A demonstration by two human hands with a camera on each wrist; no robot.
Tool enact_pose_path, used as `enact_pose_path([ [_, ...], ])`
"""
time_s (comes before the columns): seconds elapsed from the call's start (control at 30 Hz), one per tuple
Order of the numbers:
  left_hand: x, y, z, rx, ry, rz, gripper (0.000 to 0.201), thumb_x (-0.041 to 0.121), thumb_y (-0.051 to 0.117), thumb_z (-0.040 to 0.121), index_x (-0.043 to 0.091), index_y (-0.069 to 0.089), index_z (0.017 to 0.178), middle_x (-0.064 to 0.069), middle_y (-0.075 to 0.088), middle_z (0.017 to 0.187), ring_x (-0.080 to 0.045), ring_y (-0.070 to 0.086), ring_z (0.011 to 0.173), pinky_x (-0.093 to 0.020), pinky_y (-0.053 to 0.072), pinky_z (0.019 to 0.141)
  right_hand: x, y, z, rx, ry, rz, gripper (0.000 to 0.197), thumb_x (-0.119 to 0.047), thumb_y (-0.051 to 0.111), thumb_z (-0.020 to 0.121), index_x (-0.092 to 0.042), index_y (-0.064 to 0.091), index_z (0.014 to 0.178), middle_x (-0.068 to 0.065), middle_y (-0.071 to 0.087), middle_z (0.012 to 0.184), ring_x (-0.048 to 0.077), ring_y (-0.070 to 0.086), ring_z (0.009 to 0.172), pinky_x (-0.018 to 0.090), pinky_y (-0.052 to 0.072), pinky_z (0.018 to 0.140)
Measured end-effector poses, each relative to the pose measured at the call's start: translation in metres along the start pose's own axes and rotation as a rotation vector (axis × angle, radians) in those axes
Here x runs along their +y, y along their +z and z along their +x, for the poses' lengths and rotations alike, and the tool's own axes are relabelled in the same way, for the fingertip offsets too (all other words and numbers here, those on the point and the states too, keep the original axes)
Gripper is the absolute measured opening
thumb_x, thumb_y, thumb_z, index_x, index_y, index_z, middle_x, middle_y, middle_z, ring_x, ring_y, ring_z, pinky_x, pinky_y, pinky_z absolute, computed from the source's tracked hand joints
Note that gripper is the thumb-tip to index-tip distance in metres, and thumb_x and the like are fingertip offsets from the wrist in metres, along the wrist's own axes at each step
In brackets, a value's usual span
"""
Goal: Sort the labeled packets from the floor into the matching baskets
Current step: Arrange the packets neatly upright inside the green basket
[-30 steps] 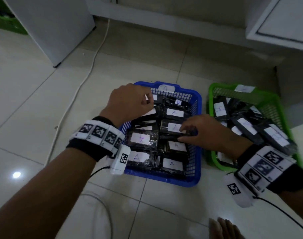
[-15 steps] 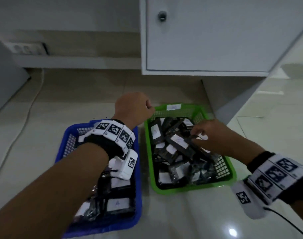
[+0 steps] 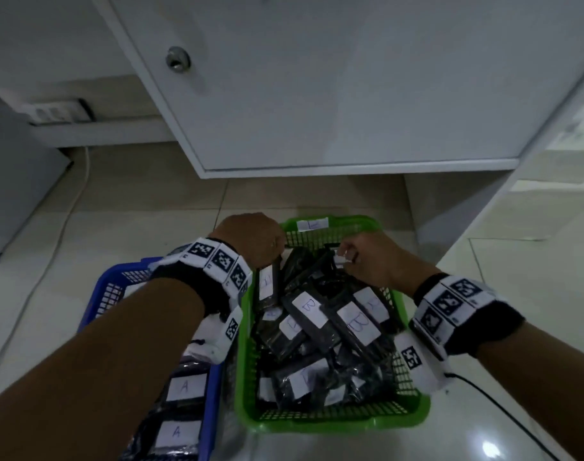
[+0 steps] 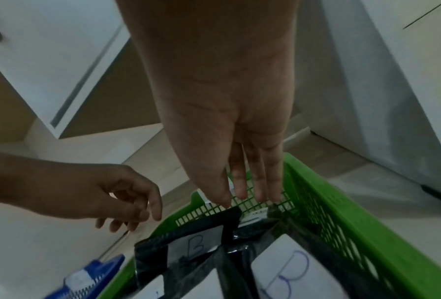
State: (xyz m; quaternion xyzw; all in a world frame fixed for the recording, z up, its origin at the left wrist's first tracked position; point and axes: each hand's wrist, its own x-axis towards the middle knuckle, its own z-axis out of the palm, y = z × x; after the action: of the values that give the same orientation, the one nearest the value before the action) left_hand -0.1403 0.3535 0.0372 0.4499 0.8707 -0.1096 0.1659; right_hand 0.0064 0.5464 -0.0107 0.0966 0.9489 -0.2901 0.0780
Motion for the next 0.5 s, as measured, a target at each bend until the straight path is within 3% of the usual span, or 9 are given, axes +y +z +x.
enact_pose_path([
  [0.07,-0.003,0.010,0.003,0.077,-0.056,-0.089,0.023,0.034,0.050,0.098,0.030,0.070,0.110,-0.001,0.068,0.111,-0.025,0.064,0.096,-0.035,0.054,0.080,-0.005,-0.008,0.009,-0.066,0.001,-0.079,0.013,-0.013,0.062,0.087,-0.002,0.068,0.083,0.005,0.064,0.083,0.019,0.059,0.077,0.025,0.050,0.069],
  [0.13,-0.006,0.022,0.010,0.090,-0.062,-0.181,0.026,0.038,0.052,0.098,0.028,0.067,0.117,-0.003,0.068,0.110,-0.026,0.064,0.094,-0.037,0.055,0.081,-0.010,-0.014,0.023,-0.149,0.001,-0.244,0.032,-0.016,0.058,0.090,-0.008,0.050,0.060,0.003,0.051,0.065,0.018,0.050,0.063,0.023,0.039,0.053],
  [0.17,-0.007,0.030,0.014,0.051,-0.041,-0.223,0.031,0.042,0.053,0.098,0.028,0.063,0.124,-0.004,0.067,0.111,-0.026,0.064,0.095,-0.037,0.055,0.082,-0.012,-0.016,0.030,-0.201,0.014,-0.327,0.039,-0.019,0.056,0.092,-0.011,0.041,0.056,0.001,0.044,0.061,0.015,0.044,0.057,0.023,0.033,0.049],
  [0.23,-0.006,0.047,0.018,-0.049,0.027,-0.305,0.048,0.055,0.051,0.096,0.031,0.052,0.137,-0.002,0.067,0.112,-0.023,0.064,0.095,-0.038,0.056,0.085,-0.015,-0.020,0.042,-0.336,0.055,-0.440,0.042,-0.025,0.053,0.095,-0.011,0.039,0.058,0.001,0.042,0.061,0.014,0.040,0.053,0.025,0.033,0.049],
  [0.3,-0.005,0.063,0.017,-0.045,0.071,-0.342,0.061,0.063,0.048,0.094,0.033,0.040,0.146,-0.002,0.066,0.102,-0.020,0.065,0.084,-0.040,0.058,0.077,-0.022,-0.024,0.048,-0.459,0.090,-0.523,0.030,-0.030,0.051,0.097,-0.010,0.052,0.074,0.003,0.051,0.074,0.017,0.048,0.063,0.026,0.040,0.058],
  [0.33,-0.004,0.070,0.017,-0.017,0.084,-0.331,0.063,0.062,0.047,0.095,0.031,0.034,0.149,-0.002,0.065,0.093,-0.020,0.064,0.076,-0.039,0.058,0.070,-0.024,-0.024,0.048,-0.512,0.097,-0.524,0.022,-0.032,0.052,0.096,-0.010,0.057,0.095,0.005,0.057,0.089,0.020,0.055,0.077,0.027,0.042,0.066],
  [0.4,-0.001,0.075,0.016,-0.008,0.086,-0.297,0.063,0.056,0.043,0.100,0.028,0.024,0.153,-0.005,0.062,0.078,-0.022,0.060,0.062,-0.036,0.054,0.057,-0.025,-0.022,0.048,-0.583,0.130,-0.491,0.050,-0.035,0.054,0.095,-0.015,0.040,0.140,0.009,0.053,0.129,0.026,0.055,0.110,0.027,0.043,0.082],
  [0.43,0.000,0.075,0.016,-0.036,0.081,-0.293,0.063,0.054,0.042,0.101,0.028,0.021,0.154,-0.007,0.061,0.074,-0.023,0.059,0.058,-0.036,0.052,0.053,-0.024,-0.019,0.044,-0.610,0.162,-0.440,0.064,-0.038,0.055,0.095,-0.017,0.027,0.149,0.009,0.044,0.143,0.027,0.050,0.122,0.028,0.042,0.090],
  [0.5,0.001,0.072,0.016,-0.062,0.070,-0.277,0.062,0.052,0.042,0.102,0.028,0.018,0.155,-0.009,0.062,0.074,-0.023,0.058,0.056,-0.037,0.052,0.052,-0.019,-0.008,0.038,-0.576,0.201,-0.326,0.076,-0.044,0.058,0.092,-0.018,0.018,0.151,0.008,0.035,0.151,0.027,0.044,0.129,0.030,0.040,0.102],
])
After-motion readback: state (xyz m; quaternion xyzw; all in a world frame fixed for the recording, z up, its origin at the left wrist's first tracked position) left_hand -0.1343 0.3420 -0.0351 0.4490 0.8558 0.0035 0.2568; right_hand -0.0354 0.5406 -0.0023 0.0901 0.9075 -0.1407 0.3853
